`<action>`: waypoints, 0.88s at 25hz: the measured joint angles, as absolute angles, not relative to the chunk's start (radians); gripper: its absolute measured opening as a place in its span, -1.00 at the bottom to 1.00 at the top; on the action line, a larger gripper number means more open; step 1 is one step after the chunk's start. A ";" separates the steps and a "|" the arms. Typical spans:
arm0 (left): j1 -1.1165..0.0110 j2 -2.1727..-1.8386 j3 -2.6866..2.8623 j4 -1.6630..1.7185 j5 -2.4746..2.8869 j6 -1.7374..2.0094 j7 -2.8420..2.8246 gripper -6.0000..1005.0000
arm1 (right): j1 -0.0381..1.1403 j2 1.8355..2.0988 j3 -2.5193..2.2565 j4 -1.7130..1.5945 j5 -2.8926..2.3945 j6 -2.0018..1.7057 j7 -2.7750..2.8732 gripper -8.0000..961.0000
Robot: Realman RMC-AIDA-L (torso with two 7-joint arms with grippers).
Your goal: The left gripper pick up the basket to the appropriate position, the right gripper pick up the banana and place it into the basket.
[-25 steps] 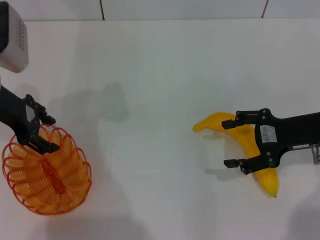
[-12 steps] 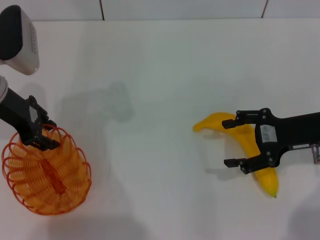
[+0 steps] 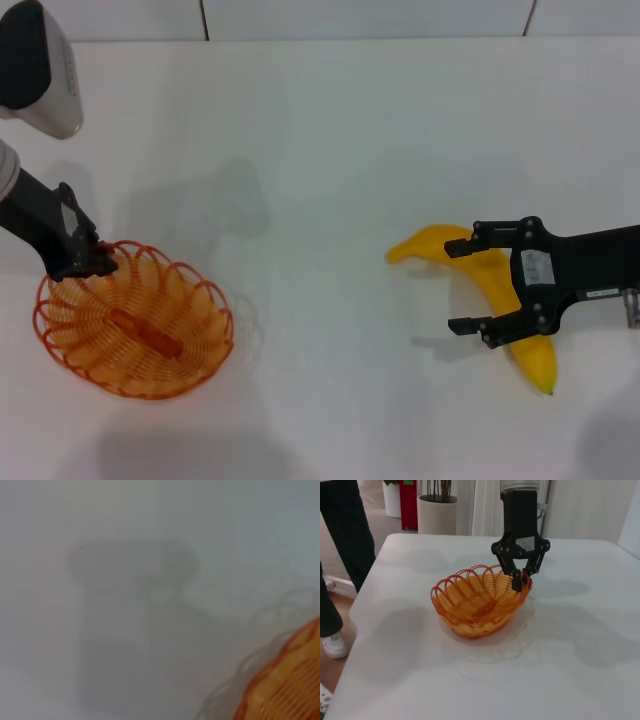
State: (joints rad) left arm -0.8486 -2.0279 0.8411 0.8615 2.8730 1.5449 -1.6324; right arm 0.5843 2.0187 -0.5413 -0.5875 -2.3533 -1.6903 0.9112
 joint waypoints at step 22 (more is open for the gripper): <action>-0.767 -2.033 0.791 1.131 2.712 1.804 -1.681 -0.82 | 0.572 2.014 -0.530 -0.588 -2.350 -1.703 0.913 0.85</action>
